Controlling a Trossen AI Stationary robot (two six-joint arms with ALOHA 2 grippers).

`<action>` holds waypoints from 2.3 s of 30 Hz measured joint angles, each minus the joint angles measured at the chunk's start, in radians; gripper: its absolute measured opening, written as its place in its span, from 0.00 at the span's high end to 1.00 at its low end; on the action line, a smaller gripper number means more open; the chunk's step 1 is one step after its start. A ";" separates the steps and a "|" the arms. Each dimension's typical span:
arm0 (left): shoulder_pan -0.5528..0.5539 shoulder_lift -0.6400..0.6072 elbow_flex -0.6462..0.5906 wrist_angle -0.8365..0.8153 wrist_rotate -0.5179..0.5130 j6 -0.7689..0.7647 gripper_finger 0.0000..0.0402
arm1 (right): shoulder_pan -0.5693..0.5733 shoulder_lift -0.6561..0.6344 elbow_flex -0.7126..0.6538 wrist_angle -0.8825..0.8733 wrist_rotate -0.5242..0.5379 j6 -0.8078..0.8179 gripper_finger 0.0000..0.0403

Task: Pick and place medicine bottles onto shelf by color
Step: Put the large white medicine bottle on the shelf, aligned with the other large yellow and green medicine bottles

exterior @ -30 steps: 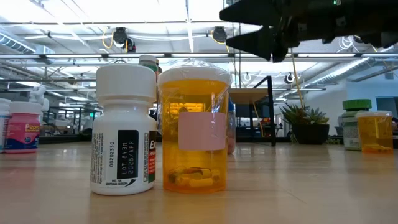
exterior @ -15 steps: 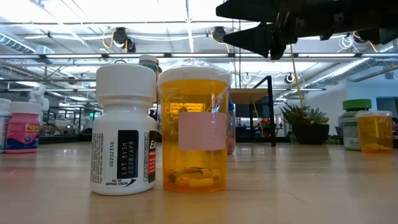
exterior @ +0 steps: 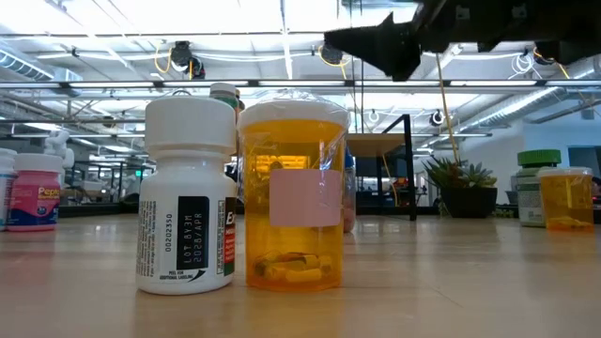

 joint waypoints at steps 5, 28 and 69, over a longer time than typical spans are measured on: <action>0.035 0.000 0.069 0.002 -0.087 0.296 0.39 | 0.000 0.000 0.098 -0.129 -0.079 -0.004 0.09; 0.279 0.000 0.173 0.280 -0.286 1.487 0.39 | -0.079 0.194 0.374 -0.305 -0.438 0.138 0.08; 0.294 -0.073 0.166 0.290 -0.532 0.843 0.11 | 0.009 0.214 0.414 -0.164 0.092 -0.309 0.39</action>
